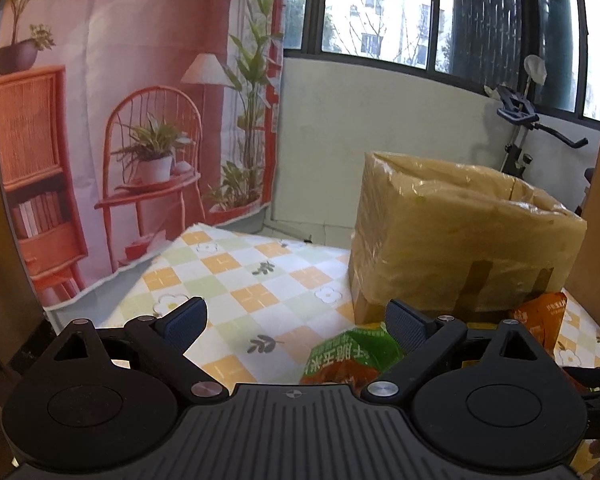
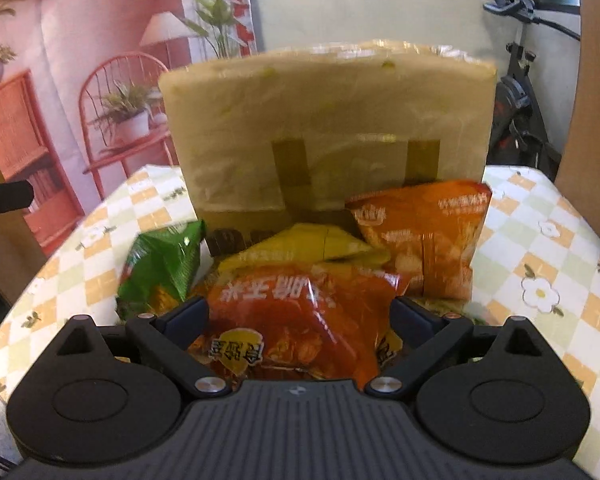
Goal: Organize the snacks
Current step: 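Reach both tools to the snack pile and grasp bags with each, then lift the green-orange bag with left tool while right tool lifts orange bag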
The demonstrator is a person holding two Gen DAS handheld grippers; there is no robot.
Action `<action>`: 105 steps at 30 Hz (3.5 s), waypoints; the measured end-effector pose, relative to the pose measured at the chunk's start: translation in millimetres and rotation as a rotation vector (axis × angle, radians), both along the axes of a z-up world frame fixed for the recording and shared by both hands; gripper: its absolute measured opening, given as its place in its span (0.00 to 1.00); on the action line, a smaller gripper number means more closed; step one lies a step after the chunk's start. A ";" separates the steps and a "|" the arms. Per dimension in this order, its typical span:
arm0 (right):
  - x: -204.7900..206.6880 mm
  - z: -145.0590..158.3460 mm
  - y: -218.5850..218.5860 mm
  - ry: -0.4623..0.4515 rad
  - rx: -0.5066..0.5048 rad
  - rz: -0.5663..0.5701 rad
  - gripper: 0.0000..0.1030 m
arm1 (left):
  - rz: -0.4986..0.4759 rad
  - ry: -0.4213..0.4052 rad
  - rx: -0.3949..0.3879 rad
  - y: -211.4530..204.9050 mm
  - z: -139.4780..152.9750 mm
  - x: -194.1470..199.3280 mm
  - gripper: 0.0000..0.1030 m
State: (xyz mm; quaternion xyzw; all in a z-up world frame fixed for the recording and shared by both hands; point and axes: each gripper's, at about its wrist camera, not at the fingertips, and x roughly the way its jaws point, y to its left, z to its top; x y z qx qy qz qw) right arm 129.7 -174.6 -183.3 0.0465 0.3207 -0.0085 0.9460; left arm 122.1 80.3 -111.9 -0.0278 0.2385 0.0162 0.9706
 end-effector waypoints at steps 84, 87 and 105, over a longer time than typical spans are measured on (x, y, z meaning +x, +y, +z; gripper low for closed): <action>-83.4 65.9 -49.1 -0.425 0.152 -0.021 0.69 | -0.130 -0.175 -0.049 -36.5 29.5 -13.3 0.74; -82.6 76.4 -58.6 -0.455 0.155 -0.040 0.69 | -0.163 -0.194 -0.061 -44.0 39.9 -10.0 0.74; -24.2 127.5 -87.5 -0.574 0.148 -0.037 0.69 | -0.267 -0.169 -0.081 -62.0 56.3 62.1 0.74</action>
